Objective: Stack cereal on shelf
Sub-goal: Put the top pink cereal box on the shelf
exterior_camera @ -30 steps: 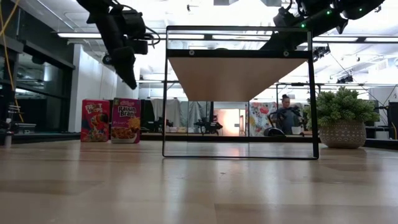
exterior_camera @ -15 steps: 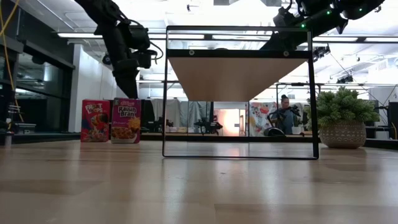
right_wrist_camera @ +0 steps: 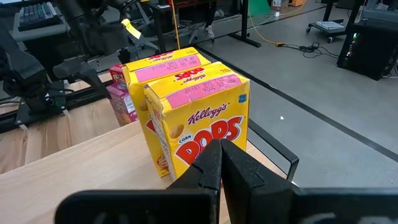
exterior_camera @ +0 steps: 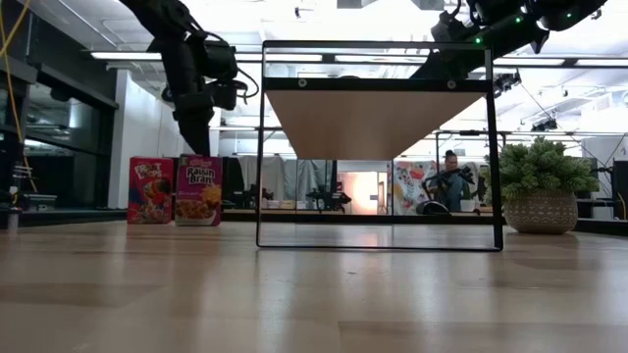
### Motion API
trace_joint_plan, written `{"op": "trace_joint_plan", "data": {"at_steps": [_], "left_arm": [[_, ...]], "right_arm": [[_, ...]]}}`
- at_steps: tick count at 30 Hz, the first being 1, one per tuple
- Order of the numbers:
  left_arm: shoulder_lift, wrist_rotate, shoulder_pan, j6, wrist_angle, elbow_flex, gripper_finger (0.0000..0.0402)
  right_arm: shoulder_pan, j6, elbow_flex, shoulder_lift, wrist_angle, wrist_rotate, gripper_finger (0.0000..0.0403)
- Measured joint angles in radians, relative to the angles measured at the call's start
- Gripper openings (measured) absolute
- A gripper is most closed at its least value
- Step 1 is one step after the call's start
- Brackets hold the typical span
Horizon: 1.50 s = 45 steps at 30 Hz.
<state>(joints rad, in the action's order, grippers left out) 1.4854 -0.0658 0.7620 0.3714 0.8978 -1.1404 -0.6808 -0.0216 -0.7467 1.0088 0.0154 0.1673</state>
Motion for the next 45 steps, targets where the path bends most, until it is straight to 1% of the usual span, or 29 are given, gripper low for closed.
{"op": "trace_joint_plan", "data": {"at_steps": [7,16,19,21,27,32,36,40,43,45], "left_arm": [[0.053,0.048,-0.004,-0.006,0.000,0.000,0.0333],[0.114,0.045,-0.005,-0.021,0.002,0.001,0.0327],[0.114,0.045,-0.005,-0.022,0.011,0.001,0.0311],[0.113,0.045,-0.007,-0.029,0.024,0.001,0.0293],[0.091,0.044,-0.027,-0.031,0.083,-0.021,0.0220],[0.077,0.037,-0.062,-0.050,0.155,-0.111,0.0155],[0.065,0.024,-0.093,-0.056,0.204,-0.191,0.0120],[0.048,0.024,-0.131,-0.057,0.317,-0.312,0.0111],[0.024,0.024,-0.168,-0.081,0.402,-0.435,0.0116],[0.009,0.025,-0.201,-0.104,0.423,-0.520,0.0120]], "right_arm": [[0.000,-0.004,0.000,0.000,0.000,0.000,0.0000],[0.000,0.000,0.000,0.000,0.000,0.000,0.0000],[0.000,0.002,0.000,0.000,0.000,0.000,0.0000],[0.000,0.002,0.000,0.000,0.000,0.000,0.0000],[0.000,0.003,0.000,0.000,0.000,0.000,0.0000],[0.000,0.000,0.000,0.000,0.000,0.000,0.0000],[0.000,0.000,0.000,0.000,0.000,0.000,0.0000],[0.000,0.000,0.000,0.000,-0.001,0.000,0.0000],[0.000,0.002,0.000,0.000,0.000,0.000,0.0000],[0.000,0.003,0.000,0.000,0.002,0.000,0.0000]]}}
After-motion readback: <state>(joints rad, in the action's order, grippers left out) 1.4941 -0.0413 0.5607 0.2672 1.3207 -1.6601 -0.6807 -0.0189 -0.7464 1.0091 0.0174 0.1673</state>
